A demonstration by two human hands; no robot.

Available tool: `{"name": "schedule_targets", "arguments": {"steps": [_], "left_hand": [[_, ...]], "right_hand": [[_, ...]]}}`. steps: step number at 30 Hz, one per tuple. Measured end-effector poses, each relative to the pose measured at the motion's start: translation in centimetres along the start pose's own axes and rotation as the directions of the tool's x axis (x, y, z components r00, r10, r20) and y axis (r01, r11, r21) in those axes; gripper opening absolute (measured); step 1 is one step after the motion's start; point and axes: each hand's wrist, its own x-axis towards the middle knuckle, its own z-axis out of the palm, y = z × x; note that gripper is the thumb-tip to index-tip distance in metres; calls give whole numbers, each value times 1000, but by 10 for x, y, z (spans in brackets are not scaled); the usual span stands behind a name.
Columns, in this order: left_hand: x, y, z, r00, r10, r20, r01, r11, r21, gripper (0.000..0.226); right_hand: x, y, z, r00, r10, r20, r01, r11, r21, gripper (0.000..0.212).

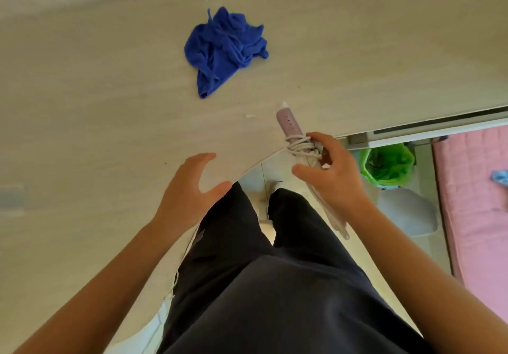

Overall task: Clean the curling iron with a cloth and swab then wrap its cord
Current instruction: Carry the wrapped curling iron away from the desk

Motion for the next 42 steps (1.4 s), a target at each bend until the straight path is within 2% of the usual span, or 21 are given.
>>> {"name": "schedule_targets", "arguments": {"steps": [6,12,16,21,27,31,35,38,42], "left_hand": [[-49,106,-23,992,130,-4,-129,983,-129,64],[-35,177,-28,950,299,89,-279,942,-189,56],[-17,211,-21,919,376,118,-343,910,-234,46],[9,247,-12,860,468,201,-399,864,-306,50],[39,265,3,759,554,343,-438,823,-361,50],[49,285,29,641,615,458,-476,787,-391,39],[41,301,58,498,640,585,-491,764,-418,41],[32,312,73,418,651,633,-495,748,-442,44],[16,338,99,359,648,672,-522,736,-431,44]], "right_hand": [[-83,-17,-90,997,-22,-76,30,994,108,65],[-123,-8,-151,966,-37,-255,95,971,219,71],[-143,11,-171,922,26,-385,95,951,293,70],[-160,31,-175,862,156,-482,52,919,391,68],[-171,23,-159,707,267,-655,131,860,492,65],[-196,26,-144,611,340,-715,171,825,539,67],[-252,48,-115,425,492,-759,180,776,604,65],[-286,64,-87,275,589,-760,257,717,648,63],[-306,86,-69,182,652,-736,335,663,670,64]]}}
